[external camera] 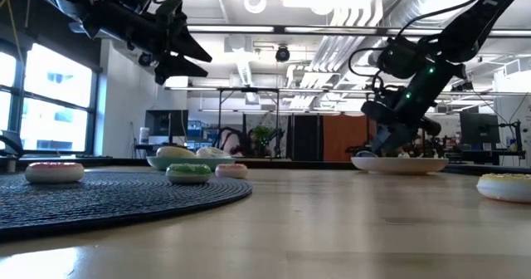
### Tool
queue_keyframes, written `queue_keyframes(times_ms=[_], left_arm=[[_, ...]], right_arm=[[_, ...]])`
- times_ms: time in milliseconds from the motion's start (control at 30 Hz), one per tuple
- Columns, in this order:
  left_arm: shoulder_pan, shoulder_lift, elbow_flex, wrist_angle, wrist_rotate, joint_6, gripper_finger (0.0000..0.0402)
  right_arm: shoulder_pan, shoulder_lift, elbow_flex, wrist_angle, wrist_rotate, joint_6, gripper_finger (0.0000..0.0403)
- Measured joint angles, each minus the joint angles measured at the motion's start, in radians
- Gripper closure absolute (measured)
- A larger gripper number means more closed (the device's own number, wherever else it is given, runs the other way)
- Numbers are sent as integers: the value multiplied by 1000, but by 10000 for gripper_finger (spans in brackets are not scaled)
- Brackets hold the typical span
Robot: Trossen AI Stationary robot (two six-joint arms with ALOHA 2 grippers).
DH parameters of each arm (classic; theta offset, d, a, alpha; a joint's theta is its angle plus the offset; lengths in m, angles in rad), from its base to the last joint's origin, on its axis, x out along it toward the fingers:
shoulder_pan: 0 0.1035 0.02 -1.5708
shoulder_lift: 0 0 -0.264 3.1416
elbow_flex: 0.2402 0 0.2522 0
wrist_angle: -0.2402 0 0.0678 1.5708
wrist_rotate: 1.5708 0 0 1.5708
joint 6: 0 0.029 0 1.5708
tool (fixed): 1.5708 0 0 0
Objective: Pick & Place donuts
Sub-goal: Put the small yellow donut on the white plate
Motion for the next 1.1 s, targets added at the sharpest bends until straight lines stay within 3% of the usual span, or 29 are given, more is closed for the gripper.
queue_keyframes(times_ms=[200, 433, 500, 600, 733, 900, 1100], left_arm=[[0, 0, 0, 0, 0, 0, 195], [0, 0, 0, 2, 12, 5, 195], [0, 0, 0, 8, 36, 35, 195], [0, 0, 0, 30, 61, 67, 195], [-13, 0, 0, 94, 172, 173, 195], [-75, 0, 0, 158, 251, 298, 195], [-150, 0, 0, 204, 162, 273, 195]], right_arm=[[0, -14, 10, -10, -5, -25, 248], [84, -114, 90, -126, -228, -51, 275], [154, -155, 142, -238, -235, -67, 281], [285, -201, 232, -431, -164, -67, 286], [498, -231, 323, -581, -134, -12, 286], [746, -231, 344, -608, -192, 37, 286], [910, -231, 344, -592, -167, 3, 285]])
